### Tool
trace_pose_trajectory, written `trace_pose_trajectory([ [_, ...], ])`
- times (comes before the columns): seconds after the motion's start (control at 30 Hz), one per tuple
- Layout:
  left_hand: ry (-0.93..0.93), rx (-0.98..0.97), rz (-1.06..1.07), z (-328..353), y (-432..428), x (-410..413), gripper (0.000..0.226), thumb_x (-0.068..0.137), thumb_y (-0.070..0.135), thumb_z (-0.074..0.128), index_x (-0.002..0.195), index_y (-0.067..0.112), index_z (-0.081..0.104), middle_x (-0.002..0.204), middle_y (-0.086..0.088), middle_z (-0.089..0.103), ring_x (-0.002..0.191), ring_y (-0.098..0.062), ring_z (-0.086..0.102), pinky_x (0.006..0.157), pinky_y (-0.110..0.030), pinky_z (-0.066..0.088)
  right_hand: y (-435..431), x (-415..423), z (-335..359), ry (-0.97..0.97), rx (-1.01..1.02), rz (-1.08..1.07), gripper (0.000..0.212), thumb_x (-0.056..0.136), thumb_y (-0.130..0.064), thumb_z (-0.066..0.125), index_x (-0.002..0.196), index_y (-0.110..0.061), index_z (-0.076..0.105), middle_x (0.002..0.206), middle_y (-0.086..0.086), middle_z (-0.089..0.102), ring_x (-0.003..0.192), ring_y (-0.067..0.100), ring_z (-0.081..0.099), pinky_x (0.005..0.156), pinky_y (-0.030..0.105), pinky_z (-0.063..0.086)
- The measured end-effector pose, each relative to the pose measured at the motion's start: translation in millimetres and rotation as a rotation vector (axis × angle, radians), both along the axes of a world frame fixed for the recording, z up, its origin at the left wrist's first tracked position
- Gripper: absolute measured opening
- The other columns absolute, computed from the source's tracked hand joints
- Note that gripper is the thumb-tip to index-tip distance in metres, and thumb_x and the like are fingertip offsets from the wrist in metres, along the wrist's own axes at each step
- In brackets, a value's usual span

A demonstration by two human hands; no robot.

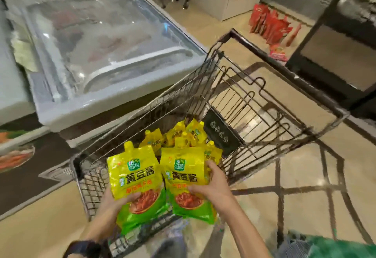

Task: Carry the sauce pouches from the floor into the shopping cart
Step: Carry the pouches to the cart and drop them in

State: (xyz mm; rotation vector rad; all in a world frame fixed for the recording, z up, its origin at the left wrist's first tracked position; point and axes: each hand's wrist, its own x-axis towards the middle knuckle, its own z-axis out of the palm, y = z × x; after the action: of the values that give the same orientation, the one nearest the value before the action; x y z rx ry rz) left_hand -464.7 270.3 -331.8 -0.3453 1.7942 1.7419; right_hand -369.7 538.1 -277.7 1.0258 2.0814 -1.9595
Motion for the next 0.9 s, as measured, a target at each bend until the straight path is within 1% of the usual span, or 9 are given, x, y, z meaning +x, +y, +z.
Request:
trace_pose_trajectory([
  [0.13, 0.076, -0.15, 0.087, -32, 28, -23, 0.099, 0.032, 0.039, 0.099, 0.12, 0.013, 0.061, 0.108, -0.007, 0.075, 0.094, -0.014, 0.073, 0.088, -0.038, 0.056, 11, -51, -23, -0.051, 0.074, 0.063, 0.087, 0.062, 0.007, 0.086, 0.134, -0.016, 0.043, 0.115, -0.009, 0.054, 0.097, 0.0, 0.057, 0.074, -0.001, 0.037],
  [0.2, 0.12, -0.207, 0.097, -49, 42, -37, 0.083, 0.047, 0.023, 0.099, 0.119, 0.012, 0.059, 0.107, -0.004, 0.072, 0.087, 0.002, 0.07, 0.082, -0.022, 0.055, 12, -75, -47, -0.087, 0.092, 0.098, 0.083, 0.064, 0.009, 0.084, 0.13, -0.019, 0.043, 0.109, -0.01, 0.054, 0.09, -0.002, 0.057, 0.075, -0.001, 0.04],
  [0.3, 0.1, -0.206, 0.102, -82, 64, -55, 0.081, 0.055, 0.017, 0.095, 0.125, 0.017, 0.055, 0.116, -0.001, 0.071, 0.102, -0.011, 0.07, 0.093, -0.034, 0.056, 5, -106, -92, -0.159, 0.143, 0.105, 0.081, 0.064, 0.001, 0.086, 0.132, -0.019, 0.046, 0.118, -0.003, 0.062, 0.109, 0.018, 0.063, 0.1, 0.027, 0.048],
  [0.4, 0.107, -0.282, 0.176, -124, 83, -76, 0.068, 0.067, -0.002, 0.085, 0.125, 0.009, 0.052, 0.114, -0.003, 0.067, 0.1, -0.017, 0.067, 0.089, -0.023, 0.055, -3, -130, -144, -0.206, 0.167, 0.076, 0.081, 0.066, -0.005, 0.086, 0.136, -0.008, 0.046, 0.129, 0.004, 0.059, 0.121, 0.024, 0.057, 0.108, 0.043, 0.043],
  [0.53, 0.135, -0.421, 0.18, -181, 101, -86, 0.052, 0.071, -0.004, 0.084, 0.101, 0.025, 0.054, 0.099, -0.004, 0.069, 0.094, -0.027, 0.066, 0.082, -0.03, 0.054, -3, -136, -205, -0.242, 0.329, 0.17, 0.053, 0.073, -0.015, 0.082, 0.12, -0.014, 0.057, 0.115, 0.006, 0.066, 0.112, 0.026, 0.06, 0.091, 0.032, 0.046],
  [0.6, 0.117, -0.476, 0.178, -199, 108, -84, 0.043, 0.075, -0.003, 0.081, 0.088, 0.025, 0.052, 0.088, 0.0, 0.065, 0.085, -0.027, 0.064, 0.074, -0.022, 0.054, 1, -133, -223, -0.253, 0.426, 0.309, 0.039, 0.077, -0.015, 0.075, 0.113, -0.014, 0.061, 0.108, 0.005, 0.067, 0.106, 0.026, 0.062, 0.082, 0.032, 0.045],
  [0.73, 0.073, -0.419, 0.248, -201, 117, -74, 0.035, 0.075, 0.027, 0.082, 0.097, 0.033, 0.055, 0.109, -0.002, 0.066, 0.099, -0.026, 0.067, 0.083, -0.047, 0.058, 8, -131, -227, -0.174, 0.497, 0.392, 0.024, 0.079, -0.02, 0.069, 0.101, -0.016, 0.058, 0.096, -0.001, 0.064, 0.093, 0.02, 0.06, 0.074, 0.032, 0.044],
  [0.83, 0.067, -0.411, 0.293, -191, 119, -65, 0.03, 0.085, 0.018, 0.077, 0.107, 0.028, 0.06, 0.119, 0.002, 0.065, 0.107, -0.014, 0.062, 0.091, -0.039, 0.053, 20, -142, -210, -0.121, 0.441, 0.329, 0.024, 0.08, -0.021, 0.074, 0.094, -0.025, 0.055, 0.088, -0.011, 0.062, 0.086, 0.016, 0.058, 0.074, 0.032, 0.046],
  [0.9, 0.061, -0.378, 0.359, -192, 117, -55, 0.021, 0.087, 0.009, 0.073, 0.103, 0.021, 0.064, 0.121, -0.001, 0.065, 0.112, -0.019, 0.061, 0.097, -0.045, 0.052, 30, -147, -203, -0.104, 0.446, 0.368, 0.028, 0.079, -0.014, 0.074, 0.092, -0.028, 0.054, 0.084, -0.016, 0.059, 0.085, 0.014, 0.058, 0.073, 0.031, 0.046],
])
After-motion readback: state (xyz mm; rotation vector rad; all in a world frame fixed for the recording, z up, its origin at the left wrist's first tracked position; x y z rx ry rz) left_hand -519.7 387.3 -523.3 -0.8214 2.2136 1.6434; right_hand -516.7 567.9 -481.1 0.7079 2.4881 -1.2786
